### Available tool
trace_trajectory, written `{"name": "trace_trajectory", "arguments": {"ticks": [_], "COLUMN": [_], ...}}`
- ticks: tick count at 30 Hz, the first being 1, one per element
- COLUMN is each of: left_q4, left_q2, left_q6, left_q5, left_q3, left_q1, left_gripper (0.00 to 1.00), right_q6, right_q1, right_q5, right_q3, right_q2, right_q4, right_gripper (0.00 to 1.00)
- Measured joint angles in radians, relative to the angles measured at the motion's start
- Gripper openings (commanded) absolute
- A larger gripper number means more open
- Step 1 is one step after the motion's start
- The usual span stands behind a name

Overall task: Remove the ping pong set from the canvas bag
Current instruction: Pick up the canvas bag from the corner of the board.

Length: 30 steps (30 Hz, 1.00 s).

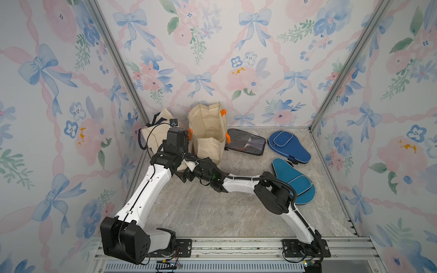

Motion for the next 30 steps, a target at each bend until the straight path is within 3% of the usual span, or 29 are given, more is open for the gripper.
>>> {"name": "trace_trajectory", "arguments": {"ticks": [22, 25, 30], "left_q4": [0.006, 0.004, 0.006], "left_q2": [-0.084, -0.093, -0.1], "left_q6": [-0.088, -0.103, -0.114], "left_q5": [0.005, 0.005, 0.007], "left_q3": [-0.199, -0.226, -0.237], "left_q1": [-0.087, -0.091, -0.093], "left_gripper": [0.0, 0.0, 0.0], "right_q6": [0.253, 0.287, 0.338], "right_q1": [0.006, 0.005, -0.002], "right_q5": [-0.018, 0.002, 0.024], "right_q3": [-0.14, -0.177, -0.183], "right_q2": [0.085, 0.091, 0.113], "right_q4": [0.319, 0.369, 0.42], "right_gripper": [1.0, 0.94, 0.72]}}
